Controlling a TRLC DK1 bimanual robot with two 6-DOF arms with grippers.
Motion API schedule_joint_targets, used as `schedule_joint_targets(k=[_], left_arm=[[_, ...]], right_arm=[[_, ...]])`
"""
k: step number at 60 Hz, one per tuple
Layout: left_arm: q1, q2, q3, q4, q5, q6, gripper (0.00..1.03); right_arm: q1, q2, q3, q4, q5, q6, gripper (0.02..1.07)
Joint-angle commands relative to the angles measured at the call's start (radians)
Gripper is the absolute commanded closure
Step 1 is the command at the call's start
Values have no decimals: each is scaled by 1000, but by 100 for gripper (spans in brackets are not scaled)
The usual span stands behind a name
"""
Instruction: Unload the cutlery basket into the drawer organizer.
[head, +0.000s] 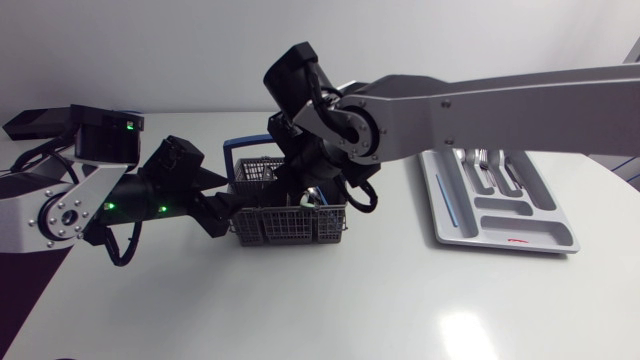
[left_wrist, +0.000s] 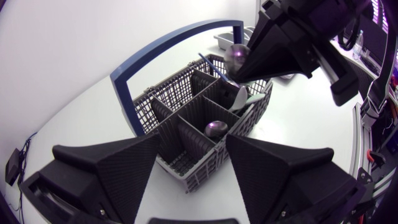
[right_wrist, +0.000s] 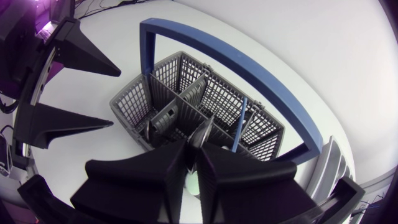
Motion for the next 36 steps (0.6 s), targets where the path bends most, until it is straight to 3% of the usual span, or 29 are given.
schedule_joint_targets(k=[1,15,29,36], left_arm=[[-7,-4,-19,11,11,19,29],[-31,-20,-16,-5,8,16,29],[-66,-47,-10,-22,-15,11,29],[-85,-50,-4,-26,-24,9,29]], right_arm=[[-18,-68,-5,-9,3,-1,101],[-83,-175,-23,-50,-127,19,101],[-213,-304,-49,-78,-422,81,101],[-265,-356,-56,-91,-525,101,101]])
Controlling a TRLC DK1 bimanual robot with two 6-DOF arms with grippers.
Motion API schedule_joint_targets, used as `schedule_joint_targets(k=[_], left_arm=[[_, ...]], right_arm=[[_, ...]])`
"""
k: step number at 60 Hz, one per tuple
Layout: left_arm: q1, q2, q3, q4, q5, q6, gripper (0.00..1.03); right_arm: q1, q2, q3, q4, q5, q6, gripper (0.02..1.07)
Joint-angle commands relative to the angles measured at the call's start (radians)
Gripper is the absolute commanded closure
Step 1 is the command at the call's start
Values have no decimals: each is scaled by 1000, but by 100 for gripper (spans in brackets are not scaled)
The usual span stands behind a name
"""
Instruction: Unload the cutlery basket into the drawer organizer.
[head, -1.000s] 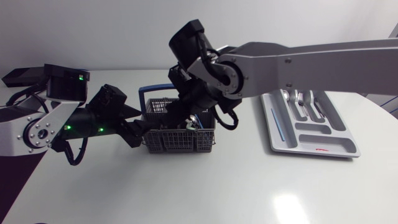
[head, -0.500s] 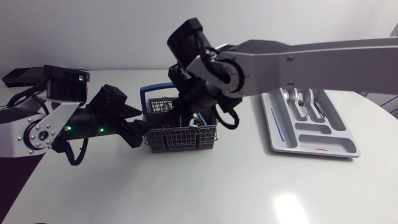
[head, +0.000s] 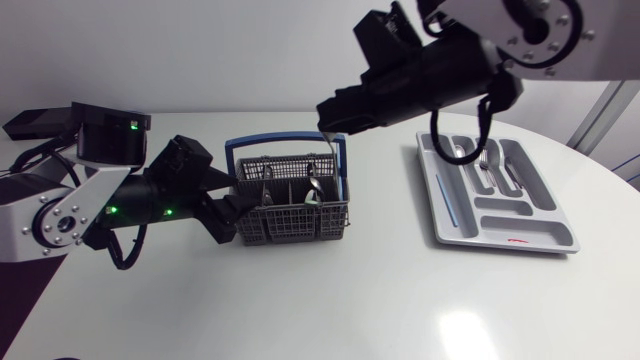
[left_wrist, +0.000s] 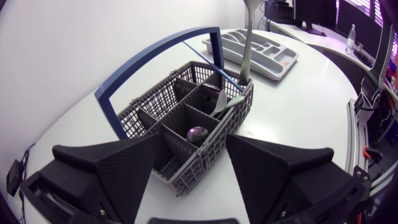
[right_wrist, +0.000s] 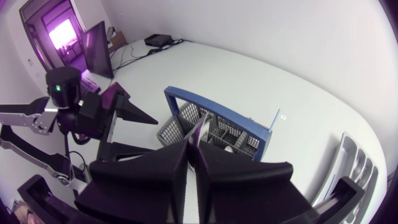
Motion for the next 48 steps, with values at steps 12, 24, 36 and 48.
schedule_joint_targets(k=[12,24,36,48], left_arm=[[-56,-20,13,-9,-28,7,29],[-137,-16,65,4,-45,-7,29],[-214,42,108,23,-103,-10,29],[-226,59,102,30,-116,-10,29]], right_arm=[[-81,-152,-52,-39,-115,47,101],[-142,-236,-99,-64,-174,47,101],[-269,-292,-151,-82,-204,36,101],[-481,-247,-167,-103,-115,7,101]])
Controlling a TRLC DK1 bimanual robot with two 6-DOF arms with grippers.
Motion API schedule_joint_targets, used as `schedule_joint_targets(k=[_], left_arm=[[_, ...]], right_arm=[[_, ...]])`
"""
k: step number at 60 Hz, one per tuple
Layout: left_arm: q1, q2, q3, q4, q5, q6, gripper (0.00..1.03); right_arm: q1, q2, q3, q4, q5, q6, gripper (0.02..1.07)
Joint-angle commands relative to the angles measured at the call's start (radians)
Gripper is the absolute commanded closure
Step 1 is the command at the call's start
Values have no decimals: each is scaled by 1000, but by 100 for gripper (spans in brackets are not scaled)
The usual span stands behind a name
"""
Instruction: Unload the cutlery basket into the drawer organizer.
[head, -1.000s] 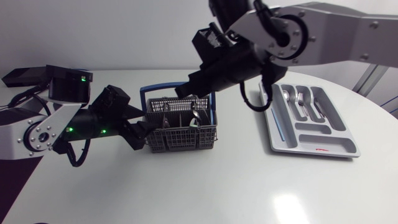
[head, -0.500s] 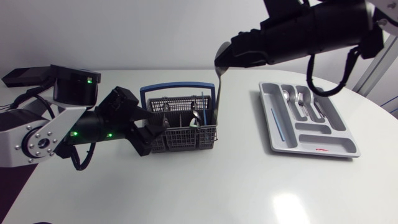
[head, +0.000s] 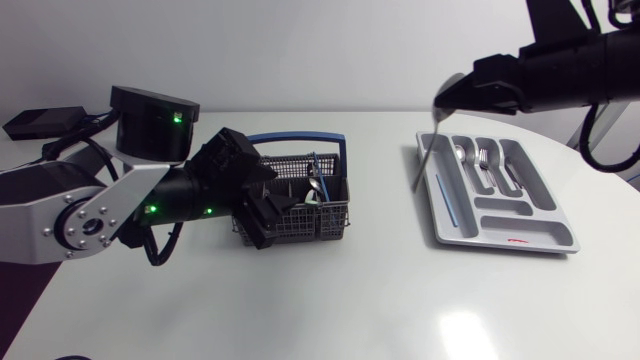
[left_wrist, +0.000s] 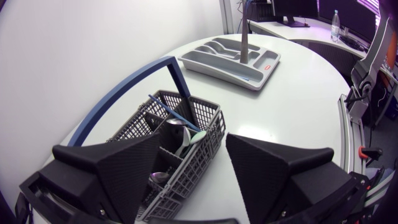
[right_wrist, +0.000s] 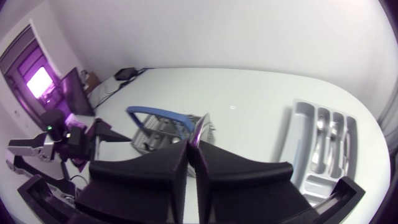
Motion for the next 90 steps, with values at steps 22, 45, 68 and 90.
schedule_joint_targets(k=[22,45,68,90], left_arm=[[-65,36,44,8,-36,-8,29],[-238,295,297,5,-44,-88,29],[-226,306,352,-33,196,-170,29],[-183,310,338,-44,314,-183,69]], right_arm=[[-128,93,-61,39,107,-26,101],[-13,-28,-99,19,-103,28,101],[16,-100,-168,30,-439,-9,101],[30,-137,-168,33,-474,12,101]])
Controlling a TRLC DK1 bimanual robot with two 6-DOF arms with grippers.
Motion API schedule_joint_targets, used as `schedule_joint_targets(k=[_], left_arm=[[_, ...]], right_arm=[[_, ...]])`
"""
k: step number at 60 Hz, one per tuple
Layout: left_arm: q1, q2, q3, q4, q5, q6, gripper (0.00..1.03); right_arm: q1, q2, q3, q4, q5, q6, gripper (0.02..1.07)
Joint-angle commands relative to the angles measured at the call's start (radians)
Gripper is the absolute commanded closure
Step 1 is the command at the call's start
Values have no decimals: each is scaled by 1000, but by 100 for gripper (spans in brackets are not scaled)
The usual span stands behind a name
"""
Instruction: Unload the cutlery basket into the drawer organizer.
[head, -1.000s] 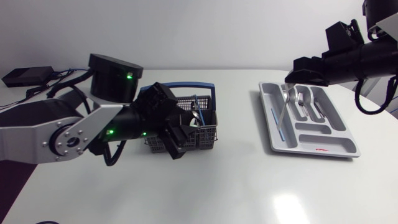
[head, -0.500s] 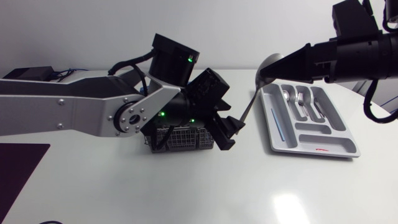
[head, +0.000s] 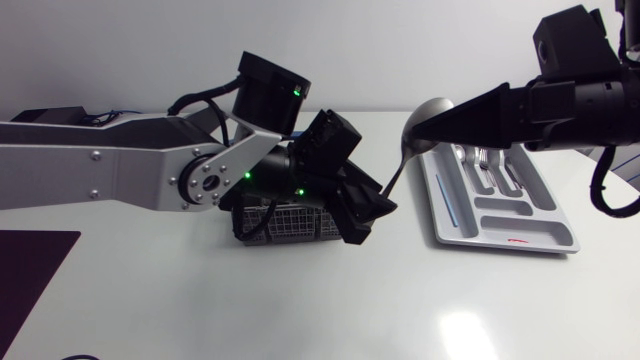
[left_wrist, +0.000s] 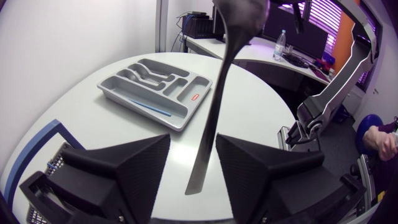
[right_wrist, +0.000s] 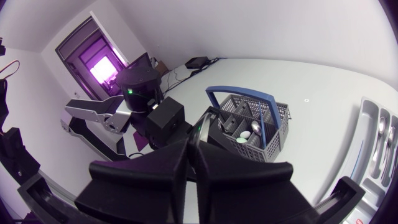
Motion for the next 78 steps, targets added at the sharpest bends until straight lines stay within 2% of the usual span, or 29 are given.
schedule_joint_targets(k=[1,13,23,27,34,40,43,52,59,70,78], left_arm=[[13,9,6,-5,21,-17,72],[18,7,3,-4,60,-27,100],[15,6,6,-8,81,-43,100],[18,6,8,-11,96,-55,100],[32,6,9,-13,138,-78,100],[49,4,14,-13,153,-95,100],[56,4,17,-13,164,-101,100],[84,7,32,-13,211,-139,100],[113,15,51,-21,280,-167,100],[112,13,60,-45,333,-167,100],[112,9,64,-76,394,-162,100]], right_arm=[[3,-14,-15,5,-12,15,101],[0,-26,-23,7,-12,20,101],[0,-38,-49,19,-12,18,100],[-3,-47,-58,28,-6,17,87],[-7,-60,-73,50,2,15,76],[-9,-86,-88,73,6,15,58],[-10,-106,-99,83,11,11,53],[-10,-182,-164,131,43,0,51],[0,-236,-234,157,74,-52,51],[82,-224,-339,272,129,-117,52],[140,-172,-348,333,151,-147,52]])
